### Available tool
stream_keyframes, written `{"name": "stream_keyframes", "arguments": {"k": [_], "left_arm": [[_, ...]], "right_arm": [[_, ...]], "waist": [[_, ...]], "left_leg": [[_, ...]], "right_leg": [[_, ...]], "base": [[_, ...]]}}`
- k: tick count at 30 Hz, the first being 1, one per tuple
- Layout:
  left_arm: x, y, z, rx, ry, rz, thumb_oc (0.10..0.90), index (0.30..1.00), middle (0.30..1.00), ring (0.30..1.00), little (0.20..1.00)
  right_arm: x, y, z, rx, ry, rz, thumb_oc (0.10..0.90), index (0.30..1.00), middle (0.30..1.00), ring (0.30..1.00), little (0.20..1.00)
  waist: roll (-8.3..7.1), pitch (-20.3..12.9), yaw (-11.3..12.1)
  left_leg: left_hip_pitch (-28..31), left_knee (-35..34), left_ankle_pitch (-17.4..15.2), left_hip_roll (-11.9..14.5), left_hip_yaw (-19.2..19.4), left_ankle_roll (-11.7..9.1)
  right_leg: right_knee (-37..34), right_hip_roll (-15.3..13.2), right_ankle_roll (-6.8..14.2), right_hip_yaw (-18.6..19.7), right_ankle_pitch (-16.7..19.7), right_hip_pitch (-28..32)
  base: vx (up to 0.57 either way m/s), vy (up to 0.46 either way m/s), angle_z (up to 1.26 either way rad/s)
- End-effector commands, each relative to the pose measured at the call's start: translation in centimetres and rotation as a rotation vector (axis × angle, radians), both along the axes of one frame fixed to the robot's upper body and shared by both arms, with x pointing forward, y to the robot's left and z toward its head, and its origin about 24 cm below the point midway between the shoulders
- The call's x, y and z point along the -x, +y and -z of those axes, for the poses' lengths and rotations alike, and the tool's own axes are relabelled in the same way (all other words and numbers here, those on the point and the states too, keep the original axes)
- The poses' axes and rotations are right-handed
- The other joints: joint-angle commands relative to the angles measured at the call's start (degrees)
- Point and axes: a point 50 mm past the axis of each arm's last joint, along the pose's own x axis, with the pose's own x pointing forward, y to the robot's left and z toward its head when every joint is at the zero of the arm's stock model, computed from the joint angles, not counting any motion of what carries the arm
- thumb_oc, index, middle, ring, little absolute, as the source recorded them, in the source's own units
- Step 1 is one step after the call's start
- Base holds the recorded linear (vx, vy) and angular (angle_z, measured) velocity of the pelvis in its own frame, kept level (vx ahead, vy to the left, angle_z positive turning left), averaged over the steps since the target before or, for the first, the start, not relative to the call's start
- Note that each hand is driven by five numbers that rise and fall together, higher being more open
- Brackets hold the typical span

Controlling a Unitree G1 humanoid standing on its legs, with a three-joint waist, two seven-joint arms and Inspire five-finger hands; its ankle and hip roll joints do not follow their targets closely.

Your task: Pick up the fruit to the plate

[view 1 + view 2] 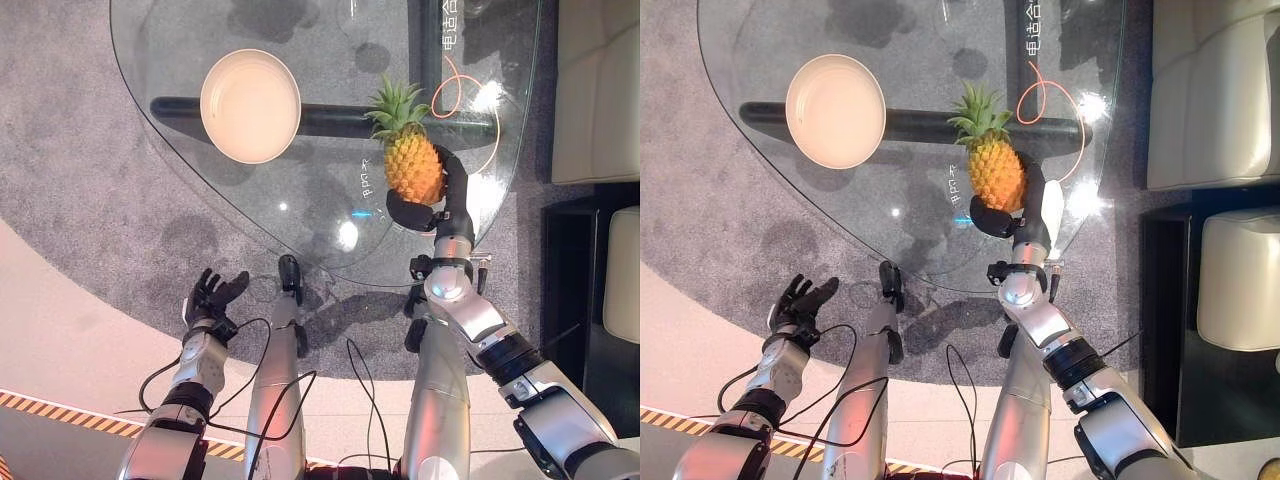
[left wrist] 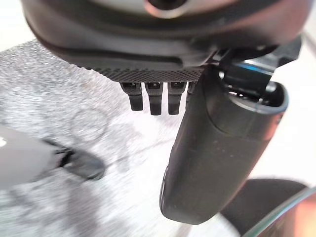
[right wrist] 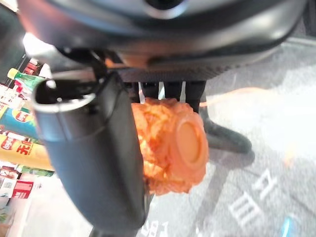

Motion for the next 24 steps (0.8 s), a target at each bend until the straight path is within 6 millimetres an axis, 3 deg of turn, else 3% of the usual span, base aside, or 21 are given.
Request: {"name": "stream_keyframes", "arguments": {"k": [1,6,13,18,24], "left_arm": [[0.4,4.2,-2.6,-0.053,-0.102,-0.223,0.8,0.9,0.9,0.9,0.9],[-0.7,5.1,-6.3,-0.067,-0.268,-0.31,0.8,0.9,0.9,0.9,0.9],[-2.5,4.8,-13.6,-0.138,-0.55,-0.363,0.8,0.9,0.9,0.9,0.9],[-2.7,4.1,-17.2,-0.152,-0.716,-0.348,0.8,0.9,0.9,0.9,0.9],[-3.0,2.0,-19.8,-0.165,-0.853,-0.26,0.8,0.9,0.9,0.9,0.9]], "right_arm": [[0.6,-1.5,-4.9,0.055,-0.279,0.06,0.1,0.3,0.3,0.3,0.2],[1.0,-1.1,-6.4,0.099,-0.351,0.019,0.1,0.3,0.3,0.3,0.2],[1.6,-0.2,-8.5,0.157,-0.457,-0.058,0.1,0.3,0.3,0.3,0.2],[2.2,0.6,-9.7,0.19,-0.519,-0.107,0.1,0.3,0.3,0.3,0.2],[2.7,1.1,-10.6,0.209,-0.574,-0.137,0.1,0.3,0.3,0.3,0.2]], "waist": [[1.31,-1.1,-0.5],[1.24,-1.1,-0.5],[1.25,-1.1,-0.9],[1.37,-1.1,-1.1],[1.46,-1.1,-1.0]], "left_leg": [[-0.3,5.5,-4.3,2.0,-3.3,-1.8],[0.0,5.1,-4.2,2.0,-3.2,-1.9],[0.3,4.6,-4.3,2.0,-3.1,-2.0],[0.7,4.1,-4.2,2.1,-2.7,-2.0],[0.9,3.8,-4.3,2.1,-2.4,-2.0]], "right_leg": [[-6.2,-1.3,1.8,-0.5,4.2,2.0],[-6.4,-1.2,1.7,-0.5,4.1,2.2],[-6.6,-0.8,1.7,-0.2,4.0,2.4],[-7.2,-0.7,1.7,0.0,4.1,2.8],[-7.6,-0.8,1.8,0.0,4.2,3.0]], "base": [[0.0,0.0,0.0],[0.0,0.0,0.0],[0.0,0.0,0.0],[0.0,0.0,0.0],[0.0,0.0,0.0]]}}
